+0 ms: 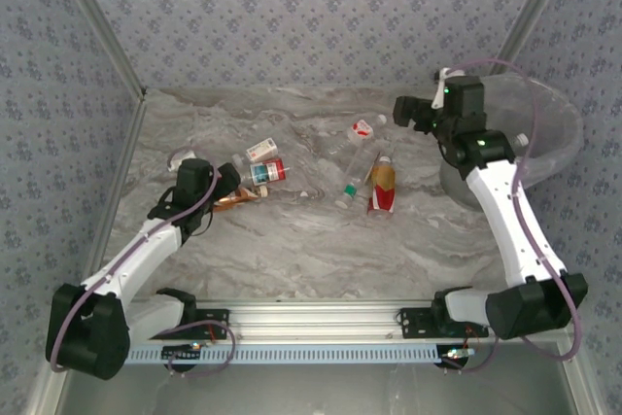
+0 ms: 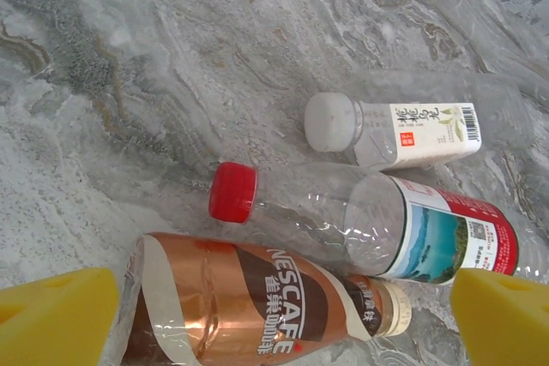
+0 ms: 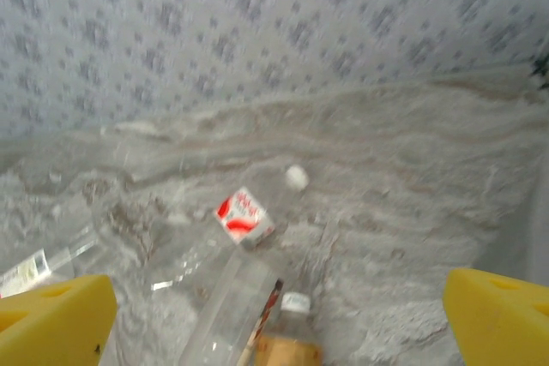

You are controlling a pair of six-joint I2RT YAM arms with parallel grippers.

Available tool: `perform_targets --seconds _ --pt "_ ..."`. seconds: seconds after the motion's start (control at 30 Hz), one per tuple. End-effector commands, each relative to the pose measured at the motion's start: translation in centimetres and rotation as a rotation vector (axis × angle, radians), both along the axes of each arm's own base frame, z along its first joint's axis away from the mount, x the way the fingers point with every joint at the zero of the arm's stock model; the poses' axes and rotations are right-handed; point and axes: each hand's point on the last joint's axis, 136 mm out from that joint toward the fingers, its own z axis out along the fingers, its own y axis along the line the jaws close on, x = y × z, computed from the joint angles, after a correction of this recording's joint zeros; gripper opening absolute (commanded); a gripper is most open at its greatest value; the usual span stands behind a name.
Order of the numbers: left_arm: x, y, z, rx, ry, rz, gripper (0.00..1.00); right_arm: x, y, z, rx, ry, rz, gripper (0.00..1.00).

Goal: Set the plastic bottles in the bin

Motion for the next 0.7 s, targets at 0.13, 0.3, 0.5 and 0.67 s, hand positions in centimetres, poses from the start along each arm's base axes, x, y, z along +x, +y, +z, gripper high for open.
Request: perform_targets --seconds 0.13,0.3,0.5,0.67 --pt "-0.1 -0.5 2.3 -0.018 -0.088 -0.047 0.99 -0.5 3.4 -8.7 -0.034 0.26 0.04 1.0" --pt "-0.5 0.1 2.1 -0.011 -0.098 -0.022 0.99 -0.6 4.9 -12.3 -0.029 0.349 0.056 1.0" --pt "-0.6 0.2 2.1 -0.01 -0.097 -0.019 0.99 -1.3 4.2 -16.4 -0.07 0.444 0.015 0.99" --pt "-0.6 0.2 1.9 -0.017 -0.093 -0.01 1.0 -2.1 4.2 -19.4 -0.093 0.526 0.024 0.91"
